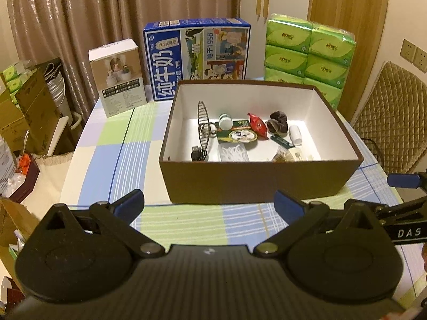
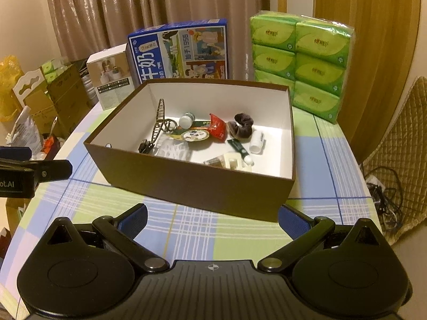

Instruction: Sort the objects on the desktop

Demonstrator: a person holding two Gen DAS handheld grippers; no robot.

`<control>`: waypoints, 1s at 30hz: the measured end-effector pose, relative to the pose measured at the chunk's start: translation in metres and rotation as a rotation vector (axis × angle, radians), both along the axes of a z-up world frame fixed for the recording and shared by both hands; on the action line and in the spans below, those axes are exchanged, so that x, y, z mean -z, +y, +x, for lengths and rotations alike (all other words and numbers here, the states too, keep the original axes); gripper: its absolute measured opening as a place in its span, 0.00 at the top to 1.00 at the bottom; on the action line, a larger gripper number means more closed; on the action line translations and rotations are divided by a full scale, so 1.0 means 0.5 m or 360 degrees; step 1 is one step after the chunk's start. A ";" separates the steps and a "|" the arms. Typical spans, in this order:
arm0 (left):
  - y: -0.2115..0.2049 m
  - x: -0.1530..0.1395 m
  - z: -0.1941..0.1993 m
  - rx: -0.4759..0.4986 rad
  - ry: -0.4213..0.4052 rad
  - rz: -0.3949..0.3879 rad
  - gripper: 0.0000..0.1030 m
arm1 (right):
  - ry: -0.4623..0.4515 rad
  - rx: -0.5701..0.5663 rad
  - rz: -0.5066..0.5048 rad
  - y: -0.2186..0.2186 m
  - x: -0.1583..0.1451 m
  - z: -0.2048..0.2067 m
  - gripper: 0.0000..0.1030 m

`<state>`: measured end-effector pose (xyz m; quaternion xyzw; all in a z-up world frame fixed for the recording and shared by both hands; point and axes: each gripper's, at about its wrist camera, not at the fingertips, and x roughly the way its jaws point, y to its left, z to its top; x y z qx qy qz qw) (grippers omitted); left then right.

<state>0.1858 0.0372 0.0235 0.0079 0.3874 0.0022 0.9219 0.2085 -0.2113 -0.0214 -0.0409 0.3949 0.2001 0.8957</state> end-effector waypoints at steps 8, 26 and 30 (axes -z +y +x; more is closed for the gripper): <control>-0.009 0.013 -0.029 -0.0018 0.0051 0.0004 0.01 | 0.0025 0.0011 0.0014 -0.015 0.001 -0.022 0.02; -0.030 0.037 -0.075 0.0024 0.0130 0.0001 0.01 | 0.0079 0.0081 0.0020 -0.039 0.008 -0.070 0.02; -0.030 0.035 -0.079 0.0036 0.0126 0.0001 0.01 | 0.0076 0.0086 0.0030 -0.037 0.005 -0.081 0.02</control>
